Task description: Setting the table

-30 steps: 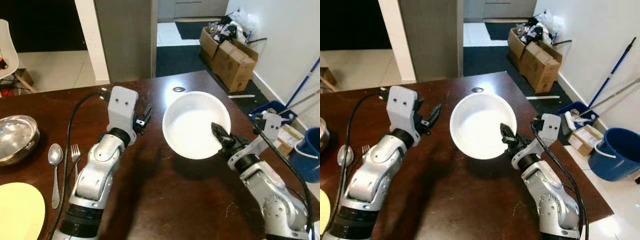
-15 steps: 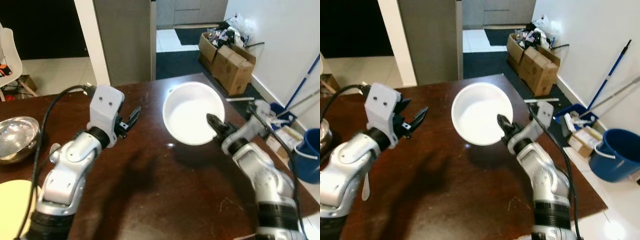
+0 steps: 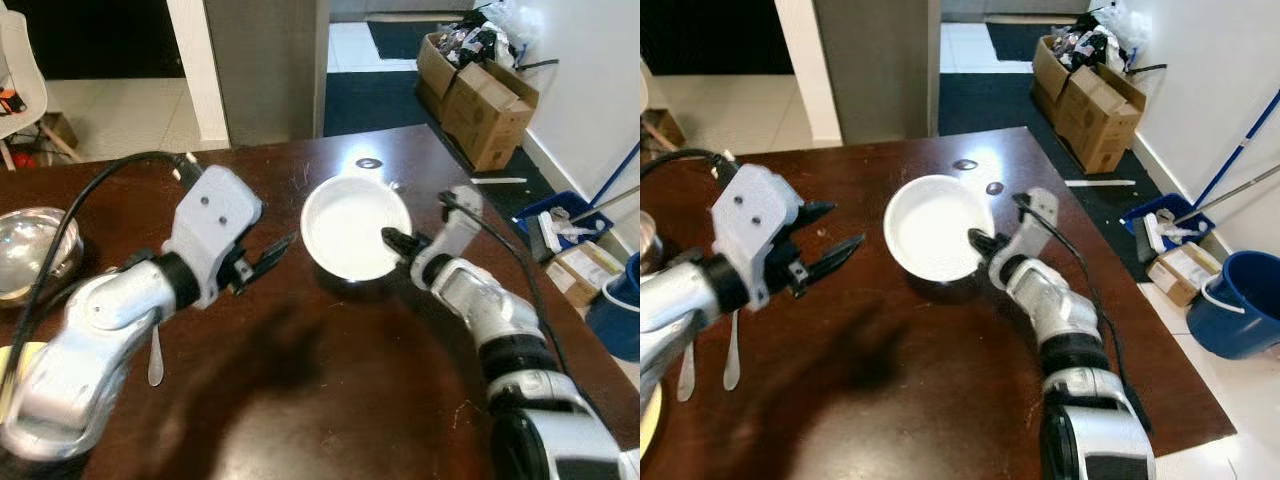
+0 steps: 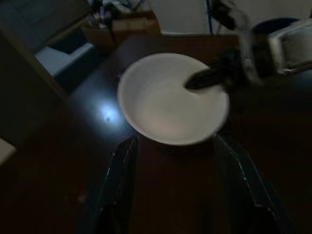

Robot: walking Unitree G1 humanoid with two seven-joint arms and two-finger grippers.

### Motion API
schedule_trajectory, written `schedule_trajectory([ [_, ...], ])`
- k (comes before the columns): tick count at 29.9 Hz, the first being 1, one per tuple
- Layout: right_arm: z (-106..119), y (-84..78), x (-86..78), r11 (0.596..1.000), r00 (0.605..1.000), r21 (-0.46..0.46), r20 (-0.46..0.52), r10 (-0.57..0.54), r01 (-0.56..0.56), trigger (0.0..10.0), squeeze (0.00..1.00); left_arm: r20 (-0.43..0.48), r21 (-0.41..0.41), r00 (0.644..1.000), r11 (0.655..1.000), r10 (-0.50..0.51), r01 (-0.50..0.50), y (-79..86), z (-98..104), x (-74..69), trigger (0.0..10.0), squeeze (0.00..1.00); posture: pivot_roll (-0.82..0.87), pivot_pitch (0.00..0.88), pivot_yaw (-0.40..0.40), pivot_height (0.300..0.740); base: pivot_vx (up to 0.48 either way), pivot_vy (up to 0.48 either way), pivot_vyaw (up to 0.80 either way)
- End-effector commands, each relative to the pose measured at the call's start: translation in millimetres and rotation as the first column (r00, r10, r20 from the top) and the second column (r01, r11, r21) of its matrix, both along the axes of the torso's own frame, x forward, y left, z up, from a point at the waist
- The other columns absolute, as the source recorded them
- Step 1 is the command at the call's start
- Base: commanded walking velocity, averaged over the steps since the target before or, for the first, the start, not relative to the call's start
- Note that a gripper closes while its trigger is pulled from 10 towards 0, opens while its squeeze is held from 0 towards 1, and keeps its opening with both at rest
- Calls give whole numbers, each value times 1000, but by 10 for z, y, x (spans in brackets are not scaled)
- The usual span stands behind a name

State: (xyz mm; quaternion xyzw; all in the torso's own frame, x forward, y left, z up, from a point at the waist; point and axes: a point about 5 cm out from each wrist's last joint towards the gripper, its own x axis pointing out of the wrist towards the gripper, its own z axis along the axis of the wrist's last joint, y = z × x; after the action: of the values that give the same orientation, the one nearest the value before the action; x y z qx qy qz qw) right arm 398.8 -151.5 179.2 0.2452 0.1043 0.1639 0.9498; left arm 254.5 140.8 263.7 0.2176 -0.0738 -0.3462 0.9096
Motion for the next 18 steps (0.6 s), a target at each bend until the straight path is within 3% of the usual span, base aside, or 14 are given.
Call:
schedule_trajectory([
  [1,5,-14,22,1000,1000,0,4,-1,1,10000,0,-15,6,1000,1000,-23,23,-3,9,-72,10000,0,210,156,73,740,0,0,0],
  [3,11,-31,36,1000,1000,0,-1,-9,9,10000,20,-22,6,1000,1000,-18,18,-2,1,-97,10000,0,218,160,76,740,0,0,0],
  [7,-16,-64,41,1000,1000,7,-8,-22,22,10000,490,-33,-1,999,1000,-19,19,-14,0,-106,10000,0,217,161,78,740,0,0,0],
  [8,-22,-69,41,1000,1000,10,-10,-25,25,10000,490,-35,-2,999,1000,-20,20,-18,0,-106,10000,0,217,161,78,740,0,0,0],
  [9,-36,-72,36,1000,1000,13,-14,-24,24,10000,627,-35,-4,999,1000,-24,24,-23,2,-99,10000,0,207,164,87,740,0,0,0],
  [10,-49,-73,30,1000,1000,12,-16,-23,23,10000,1000,-35,-5,999,1000,-25,25,-25,2,-93,10000,0,204,163,89,740,0,0,0],
  [18,-46,-151,46,999,999,8,5,-50,50,10000,1000,-46,-21,999,999,-29,28,-52,10,-75,10000,0,178,149,87,740,0,0,0],
])
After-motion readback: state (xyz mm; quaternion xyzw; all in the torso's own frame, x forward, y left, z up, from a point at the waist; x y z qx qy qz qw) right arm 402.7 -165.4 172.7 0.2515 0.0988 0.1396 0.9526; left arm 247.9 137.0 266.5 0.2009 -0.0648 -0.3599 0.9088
